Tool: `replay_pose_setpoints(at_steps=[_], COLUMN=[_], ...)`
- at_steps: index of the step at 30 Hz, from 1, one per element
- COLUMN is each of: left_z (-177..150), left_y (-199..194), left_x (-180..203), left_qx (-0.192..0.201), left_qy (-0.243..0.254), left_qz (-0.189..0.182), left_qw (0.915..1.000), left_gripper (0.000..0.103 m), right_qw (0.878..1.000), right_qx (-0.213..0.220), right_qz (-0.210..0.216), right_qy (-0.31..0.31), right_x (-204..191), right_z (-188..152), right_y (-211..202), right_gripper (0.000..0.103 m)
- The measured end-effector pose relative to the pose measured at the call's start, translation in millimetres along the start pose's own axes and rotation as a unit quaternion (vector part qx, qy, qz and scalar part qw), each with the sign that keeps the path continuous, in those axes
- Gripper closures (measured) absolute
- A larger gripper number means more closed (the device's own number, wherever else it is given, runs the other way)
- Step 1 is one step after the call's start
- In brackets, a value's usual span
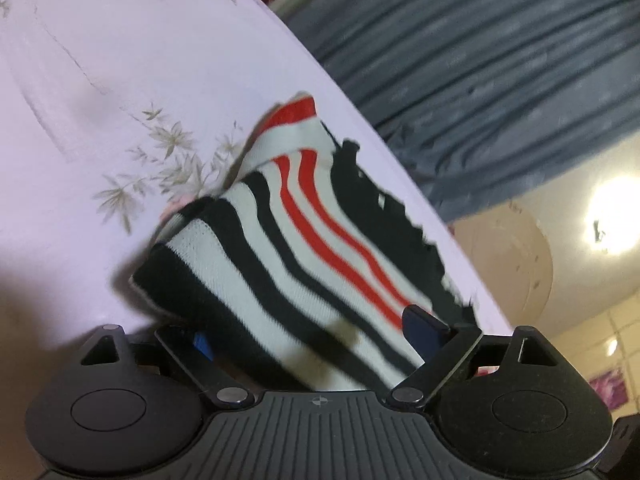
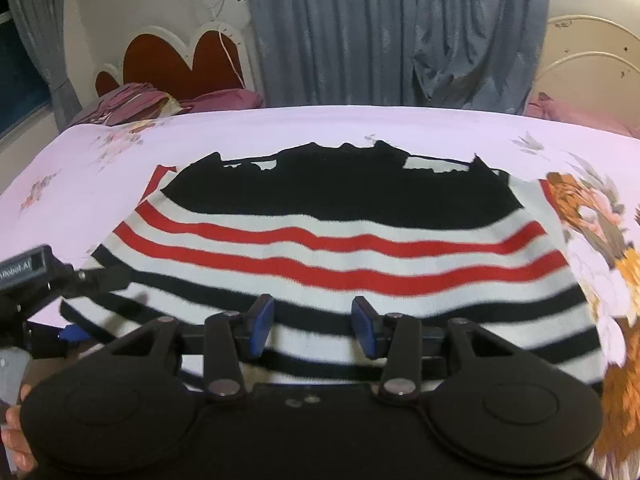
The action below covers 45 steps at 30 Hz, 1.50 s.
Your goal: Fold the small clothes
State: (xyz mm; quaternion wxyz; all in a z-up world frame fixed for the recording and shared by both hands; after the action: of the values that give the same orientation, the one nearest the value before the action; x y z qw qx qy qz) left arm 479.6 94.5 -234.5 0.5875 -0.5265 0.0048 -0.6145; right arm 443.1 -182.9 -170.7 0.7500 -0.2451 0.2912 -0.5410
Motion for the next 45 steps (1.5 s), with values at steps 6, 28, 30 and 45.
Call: replay_pose_setpoints(at_steps=[6,28,30,45], left_z=[9,8,-7,-134], left_y=[18,7,14,41], left_x=[4,167,195,269], left_qx=[0.026,0.054,0.042,-0.048], left_qy=[-0.036,0.202,0.233,0.466], left_qz=[0.005,-0.042,-0.061,-0.077], left_qw=[0.9990,0.9771,0.9695,0.8801], left_gripper=[0.039,0.085,0.085,0.016], right_qw=[1.000,0.997,0.996,0.975], right_qx=[0.004,0.042,0.051,0.093], right_qz=[0.000,0.036,0.023,0.027], right_qy=[-0.008,0.062,0.071,0.199], right_x=[8,51,69,185], right_z=[12,10,11,4], right_y=[18,1,-11,-77], right_gripper=[0.061,0.058,0.057,0.032])
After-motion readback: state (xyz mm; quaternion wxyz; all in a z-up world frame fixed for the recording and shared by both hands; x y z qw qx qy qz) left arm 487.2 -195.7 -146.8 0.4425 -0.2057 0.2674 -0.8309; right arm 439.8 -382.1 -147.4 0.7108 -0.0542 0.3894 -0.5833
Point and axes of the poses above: each gripper's, at about its wrist camera, not at the fingertips, and y roughly the way its jaws point, x to its right, z to its top, the point moved 5 cm from there along y, roughly the way its jaws point, and after that the axes turned 7 degrees about z, right-handed, at the moved point
